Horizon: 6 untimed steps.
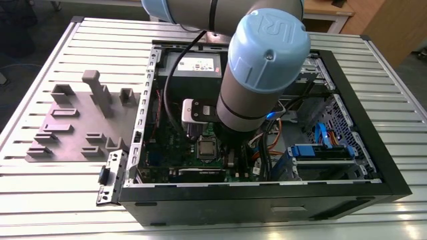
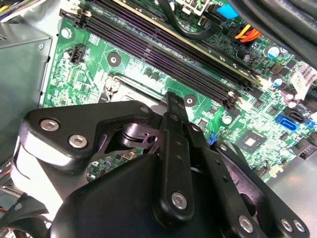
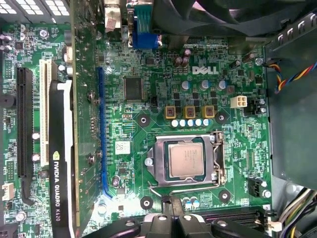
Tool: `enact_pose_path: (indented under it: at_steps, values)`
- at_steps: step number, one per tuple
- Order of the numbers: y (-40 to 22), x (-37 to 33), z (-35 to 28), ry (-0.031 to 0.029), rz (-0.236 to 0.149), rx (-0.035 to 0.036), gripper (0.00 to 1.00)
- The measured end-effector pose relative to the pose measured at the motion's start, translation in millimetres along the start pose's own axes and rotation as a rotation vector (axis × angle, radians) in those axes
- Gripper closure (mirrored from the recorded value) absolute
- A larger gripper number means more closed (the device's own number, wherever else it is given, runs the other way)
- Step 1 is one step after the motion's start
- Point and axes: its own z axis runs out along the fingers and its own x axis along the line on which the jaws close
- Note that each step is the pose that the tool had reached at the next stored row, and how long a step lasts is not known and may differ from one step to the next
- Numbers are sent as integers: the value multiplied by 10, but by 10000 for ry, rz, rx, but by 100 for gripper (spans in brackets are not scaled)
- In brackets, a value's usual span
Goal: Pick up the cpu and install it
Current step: 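Install the first cpu locking lever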
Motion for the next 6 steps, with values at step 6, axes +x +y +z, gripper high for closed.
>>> enact_pose_path:
  at_steps: [6]
  values:
    - [0, 0, -3, 7, 0, -1, 89]
